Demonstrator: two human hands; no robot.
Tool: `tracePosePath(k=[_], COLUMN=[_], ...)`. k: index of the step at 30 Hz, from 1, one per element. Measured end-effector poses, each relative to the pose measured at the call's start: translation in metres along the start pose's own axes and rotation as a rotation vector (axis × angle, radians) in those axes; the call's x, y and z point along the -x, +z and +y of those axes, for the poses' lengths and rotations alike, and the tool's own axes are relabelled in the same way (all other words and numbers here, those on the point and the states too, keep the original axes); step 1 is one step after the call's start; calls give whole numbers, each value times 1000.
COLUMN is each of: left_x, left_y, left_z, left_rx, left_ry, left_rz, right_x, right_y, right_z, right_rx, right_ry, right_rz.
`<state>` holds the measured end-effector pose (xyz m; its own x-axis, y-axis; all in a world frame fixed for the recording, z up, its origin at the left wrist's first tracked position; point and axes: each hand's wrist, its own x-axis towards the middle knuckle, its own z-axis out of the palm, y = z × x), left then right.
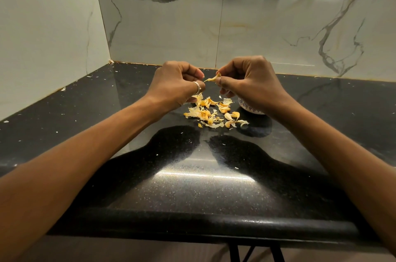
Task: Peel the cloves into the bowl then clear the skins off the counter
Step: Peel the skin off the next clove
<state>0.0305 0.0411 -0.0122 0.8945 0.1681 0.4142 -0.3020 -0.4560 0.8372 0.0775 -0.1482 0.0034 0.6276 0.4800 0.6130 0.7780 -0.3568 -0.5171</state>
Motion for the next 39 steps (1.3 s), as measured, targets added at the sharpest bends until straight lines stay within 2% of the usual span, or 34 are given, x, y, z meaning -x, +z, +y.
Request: tracePosePath(k=[22, 32, 39], left_x=[0, 1, 0], left_y=[4, 3, 3], left_z=[3, -1, -4], left_rx=[-72, -107, -182], left_ry=[33, 147, 269], left_rz=[-142, -97, 17], right_x=[0, 0, 0], right_y=[0, 0, 2], right_z=[1, 1, 2], right_rx=[6, -9, 18], right_ry=[4, 24, 21], right_rz=[-15, -62, -84])
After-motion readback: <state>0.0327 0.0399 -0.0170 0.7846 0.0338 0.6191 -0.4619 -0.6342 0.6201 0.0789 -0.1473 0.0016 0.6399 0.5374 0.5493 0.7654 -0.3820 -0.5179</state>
